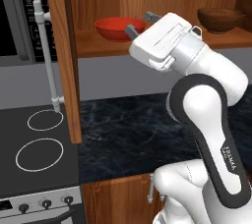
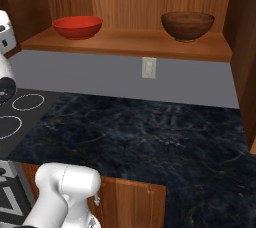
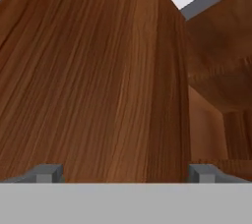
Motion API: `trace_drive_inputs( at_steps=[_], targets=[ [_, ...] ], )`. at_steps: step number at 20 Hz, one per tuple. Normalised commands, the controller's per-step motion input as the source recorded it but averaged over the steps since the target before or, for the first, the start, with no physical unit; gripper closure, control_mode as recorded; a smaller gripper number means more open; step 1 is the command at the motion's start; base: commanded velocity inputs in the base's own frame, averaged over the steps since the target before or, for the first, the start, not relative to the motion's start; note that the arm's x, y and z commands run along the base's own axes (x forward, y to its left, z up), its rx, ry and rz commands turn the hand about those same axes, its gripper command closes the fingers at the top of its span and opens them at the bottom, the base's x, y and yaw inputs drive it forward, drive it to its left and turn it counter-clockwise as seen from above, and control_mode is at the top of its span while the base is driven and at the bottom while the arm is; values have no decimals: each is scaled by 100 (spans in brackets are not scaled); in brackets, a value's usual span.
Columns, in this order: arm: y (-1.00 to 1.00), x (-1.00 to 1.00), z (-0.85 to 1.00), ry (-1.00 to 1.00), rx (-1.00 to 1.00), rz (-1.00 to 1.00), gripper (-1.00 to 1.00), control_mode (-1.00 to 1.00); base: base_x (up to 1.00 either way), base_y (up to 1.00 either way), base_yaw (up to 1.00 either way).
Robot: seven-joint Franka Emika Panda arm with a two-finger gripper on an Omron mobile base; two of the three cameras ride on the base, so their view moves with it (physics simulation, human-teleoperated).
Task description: Move the bowls from the cabinet to the plates on the dining table.
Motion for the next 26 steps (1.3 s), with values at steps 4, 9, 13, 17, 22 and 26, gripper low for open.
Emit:
trace_drive_inputs(
  at_steps=[4,9,13,17,22,26],
  targets=[
    [-24,-25,18,3,21,-7,-100,-100,0,0,0],
    [-24,-29,17,4,22,-7,-100,-100,0,0,0],
    [-26,-30,17,6,21,-6,-100,-100,0,0,0],
    [-25,-30,16,7,22,-7,-100,-100,0,0,0],
    [-30,-29,14,9,20,-6,-100,-100,0,0,0],
    [-37,-19,7,12,15,-8,-100,-100,0,0,0]
  ],
)
